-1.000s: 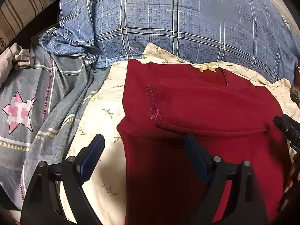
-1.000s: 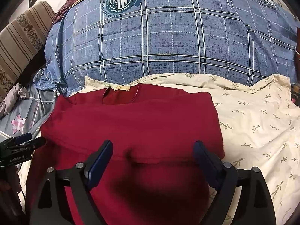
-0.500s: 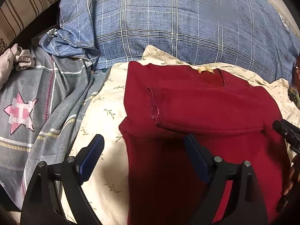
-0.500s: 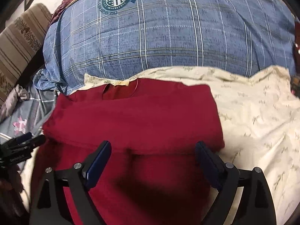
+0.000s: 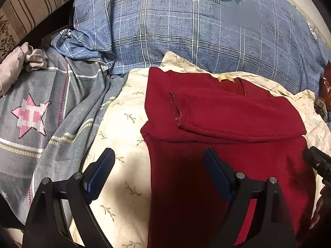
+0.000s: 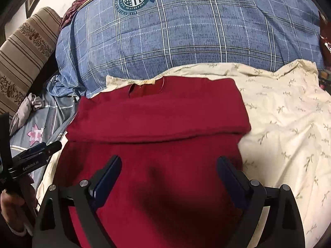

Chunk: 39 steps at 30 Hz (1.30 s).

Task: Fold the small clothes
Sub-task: 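Smooth the folded sweater edge with the right gripper, then move both grippers along the red sweater to its hem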

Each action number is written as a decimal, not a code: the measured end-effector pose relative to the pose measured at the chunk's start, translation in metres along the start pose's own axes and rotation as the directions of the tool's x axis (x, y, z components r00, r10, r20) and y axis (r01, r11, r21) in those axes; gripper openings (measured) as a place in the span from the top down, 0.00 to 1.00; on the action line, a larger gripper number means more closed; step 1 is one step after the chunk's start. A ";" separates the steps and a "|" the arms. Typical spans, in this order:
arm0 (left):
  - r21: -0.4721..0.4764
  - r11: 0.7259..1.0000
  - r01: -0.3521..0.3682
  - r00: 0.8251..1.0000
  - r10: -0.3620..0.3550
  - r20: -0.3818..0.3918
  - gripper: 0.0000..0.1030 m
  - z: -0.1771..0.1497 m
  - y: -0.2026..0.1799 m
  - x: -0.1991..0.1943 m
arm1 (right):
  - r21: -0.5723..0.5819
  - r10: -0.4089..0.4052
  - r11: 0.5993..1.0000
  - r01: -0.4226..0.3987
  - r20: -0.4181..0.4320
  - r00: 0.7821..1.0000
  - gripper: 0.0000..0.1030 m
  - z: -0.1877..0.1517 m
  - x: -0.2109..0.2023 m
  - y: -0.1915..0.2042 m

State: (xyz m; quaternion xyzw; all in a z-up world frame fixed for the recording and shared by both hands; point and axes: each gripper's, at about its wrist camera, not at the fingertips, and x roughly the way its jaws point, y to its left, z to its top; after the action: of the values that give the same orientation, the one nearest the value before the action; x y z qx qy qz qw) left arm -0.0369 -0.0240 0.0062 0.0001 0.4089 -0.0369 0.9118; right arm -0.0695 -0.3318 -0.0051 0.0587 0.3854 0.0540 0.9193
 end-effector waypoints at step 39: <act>-0.146 0.965 0.218 0.963 -0.237 -0.129 0.15 -0.106 0.031 -0.037 | 0.074 -0.014 0.997 0.020 -0.083 0.996 0.76 -0.071 -0.078 -0.063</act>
State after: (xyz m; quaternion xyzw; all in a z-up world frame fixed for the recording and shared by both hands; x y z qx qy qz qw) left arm -0.1384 0.0127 -0.0375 -0.1039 0.4729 -0.1147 0.8674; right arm -0.1708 -0.4007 -0.0092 0.0877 0.4253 0.0342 0.9002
